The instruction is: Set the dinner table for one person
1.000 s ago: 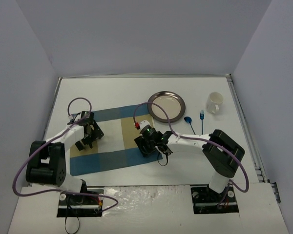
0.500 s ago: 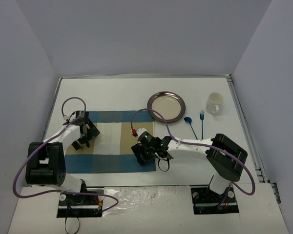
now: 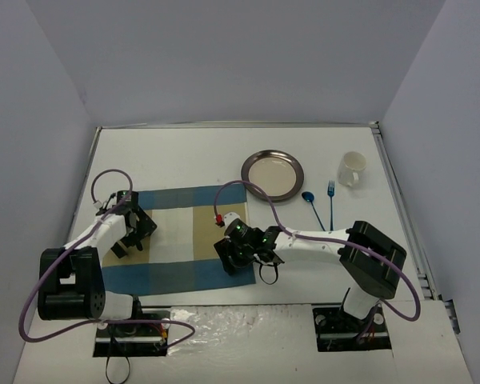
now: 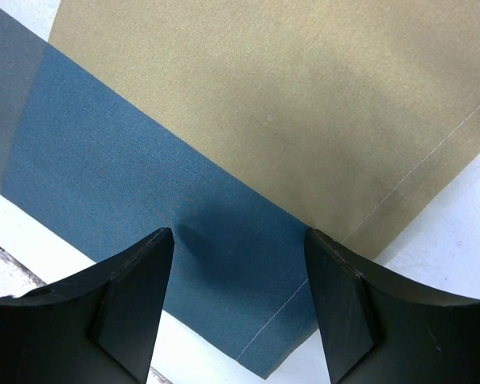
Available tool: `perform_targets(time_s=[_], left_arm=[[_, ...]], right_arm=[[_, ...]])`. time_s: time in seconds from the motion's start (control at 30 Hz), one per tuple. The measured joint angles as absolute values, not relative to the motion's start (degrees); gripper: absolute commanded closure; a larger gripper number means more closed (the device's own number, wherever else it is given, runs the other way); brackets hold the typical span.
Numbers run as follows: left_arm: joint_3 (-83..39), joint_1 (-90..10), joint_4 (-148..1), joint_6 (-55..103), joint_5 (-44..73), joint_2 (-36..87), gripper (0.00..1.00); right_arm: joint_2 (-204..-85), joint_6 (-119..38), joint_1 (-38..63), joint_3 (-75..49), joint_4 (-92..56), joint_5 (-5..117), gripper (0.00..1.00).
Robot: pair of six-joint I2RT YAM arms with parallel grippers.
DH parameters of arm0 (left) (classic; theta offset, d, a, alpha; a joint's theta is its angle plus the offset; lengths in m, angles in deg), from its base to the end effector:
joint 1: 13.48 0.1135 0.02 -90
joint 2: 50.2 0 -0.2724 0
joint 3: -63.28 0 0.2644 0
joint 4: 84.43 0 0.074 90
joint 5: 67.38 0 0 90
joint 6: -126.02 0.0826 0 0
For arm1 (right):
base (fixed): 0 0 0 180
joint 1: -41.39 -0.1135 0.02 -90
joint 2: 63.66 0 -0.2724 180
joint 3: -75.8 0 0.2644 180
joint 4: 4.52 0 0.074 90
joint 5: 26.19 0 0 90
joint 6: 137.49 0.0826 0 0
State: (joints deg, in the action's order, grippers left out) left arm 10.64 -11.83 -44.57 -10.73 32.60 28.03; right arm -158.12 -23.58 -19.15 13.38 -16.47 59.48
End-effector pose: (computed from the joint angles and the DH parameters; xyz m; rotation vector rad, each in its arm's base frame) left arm 0.2669 0.0220 0.1247 -1.1453 2.4242 -0.0075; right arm 0.1804 0.3320 0.1362 -0.8185 2.3457 0.7783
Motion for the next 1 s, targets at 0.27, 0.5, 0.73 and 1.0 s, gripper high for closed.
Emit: perform_targets(time_s=[0.27,0.5,0.73,1.0], left_arm=[[8.88,-11.52,-44.37,-10.33,32.61,30.13,0.03],[7.11,-11.52,-44.9,-9.43,32.06,32.26,0.03],[7.11,-11.52,-44.82,-9.42,32.07,32.16,0.03],[4.94,-11.52,-41.7,-9.38,31.31,29.13,0.03]], right_arm=[[-157.83,-22.84,-20.29,13.65,-16.75,59.54,0.37],[-157.83,-22.33,-20.99,13.64,-16.83,59.58,0.37],[-157.8,-21.96,-21.6,13.51,-17.24,60.12,0.35],[-157.39,-21.98,-22.06,11.44,-23.58,61.75,0.28]])
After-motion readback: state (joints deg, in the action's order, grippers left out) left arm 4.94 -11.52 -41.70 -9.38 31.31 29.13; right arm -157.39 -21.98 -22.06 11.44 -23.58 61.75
